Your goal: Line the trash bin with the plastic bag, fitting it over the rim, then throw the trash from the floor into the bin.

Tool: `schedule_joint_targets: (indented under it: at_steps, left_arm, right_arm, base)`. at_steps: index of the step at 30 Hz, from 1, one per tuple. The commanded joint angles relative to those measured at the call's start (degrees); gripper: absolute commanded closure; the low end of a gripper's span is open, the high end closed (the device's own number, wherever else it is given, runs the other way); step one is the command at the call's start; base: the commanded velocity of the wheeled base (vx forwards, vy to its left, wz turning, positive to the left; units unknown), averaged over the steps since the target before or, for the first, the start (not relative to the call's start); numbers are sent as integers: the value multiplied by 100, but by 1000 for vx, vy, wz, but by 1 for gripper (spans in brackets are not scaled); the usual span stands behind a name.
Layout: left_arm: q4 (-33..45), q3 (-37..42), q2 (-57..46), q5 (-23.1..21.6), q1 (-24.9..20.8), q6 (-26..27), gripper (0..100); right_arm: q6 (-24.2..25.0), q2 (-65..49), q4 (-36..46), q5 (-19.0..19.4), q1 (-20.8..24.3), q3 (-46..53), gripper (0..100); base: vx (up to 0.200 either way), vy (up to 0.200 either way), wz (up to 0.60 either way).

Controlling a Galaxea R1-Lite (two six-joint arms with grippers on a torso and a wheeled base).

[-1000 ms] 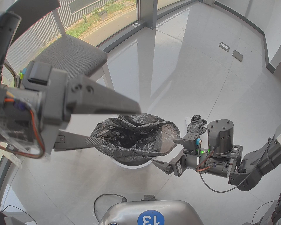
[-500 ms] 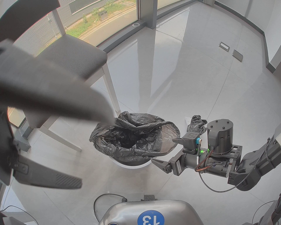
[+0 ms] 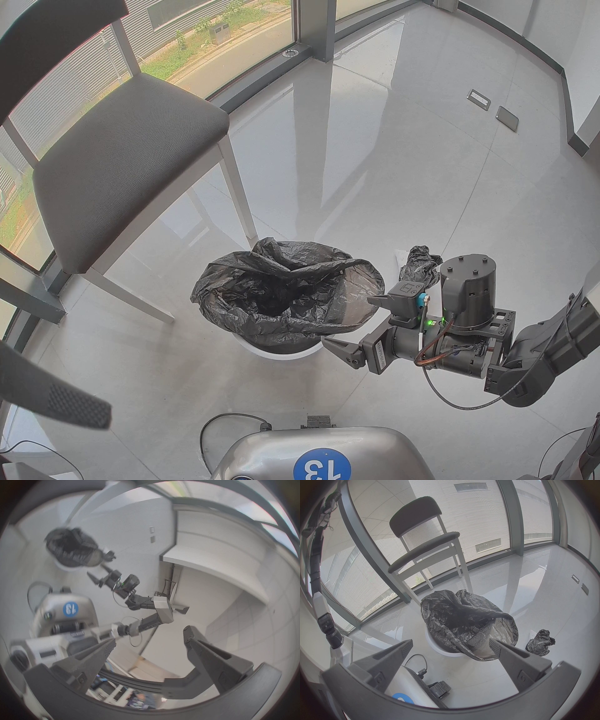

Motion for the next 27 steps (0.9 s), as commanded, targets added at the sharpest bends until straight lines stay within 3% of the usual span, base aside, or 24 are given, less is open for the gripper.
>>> schedule_joint_targets:
  at_steps: [1, 2, 3, 5, 6, 9, 11, 12, 15, 16, 19, 21, 23, 27]
  left_arm:
    - [-540, 859, -440, -889, 436, -2322, 0]
    - [-540, 859, -440, -889, 436, -2322, 0]
    - [-232, 956, -730, -889, 23, -1522, 0]
    - [58, 956, -923, -889, -223, -969, 0]
    - [603, 939, -1037, -889, -364, -28, 0]
    - [1192, 1000, -1020, -793, -74, 1097, 0]
    - [1192, 1053, -993, -731, 85, 1255, 0]
    - [963, 1220, -888, -502, 533, 1545, 0]
    - [620, 1448, -870, -344, 753, 1677, 0]
    - [84, 1941, -888, -37, 981, 1870, 0]
    - [-514, 2591, -923, 482, 1394, 2758, 0]
    - [-821, 2969, -897, 904, 1869, 3654, 0]
    - [-1076, 3118, -844, 1229, 2089, 4050, 0]
    - [-1498, 3136, -694, 1563, 2159, 4085, 0]
  right_arm:
    - [131, 32, -42, 2, -2, -45, 0]
    - [131, 32, -42, 2, -2, -45, 0]
    - [131, 32, -51, 2, -20, -54, 0]
    - [131, 32, -51, 2, -28, -63, 0]
    - [131, 32, -60, 2, -28, -63, 0]
    - [131, 41, -60, 2, -28, -71, 0]
    - [131, 50, -51, 2, -28, -71, 0]
    - [131, 120, -51, -7, -20, -115, 0]
    - [131, 182, -42, -7, -20, -212, 0]
    - [122, 296, -33, -7, -20, -370, 0]
    - [34, 498, -16, -16, -28, -643, 0]
    - [-63, 744, -7, -16, -28, -968, 0]
    - [-212, 964, 2, -16, -20, -1258, 0]
    - [-792, 1430, 11, -16, -46, -1891, 0]
  base:
    - [0, 0, 0]
    - [0, 0, 0]
    - [0, 0, 0]
    - [0, 0, 0]
    - [0, 0, 0]
    - [0, 0, 0]
    - [0, 0, 0]
    - [0, 0, 0]
    - [0, 0, 0]
    - [0, 0, 0]
    - [0, 0, 0]
    - [0, 0, 0]
    - [0, 0, 0]
    - [0, 0, 0]
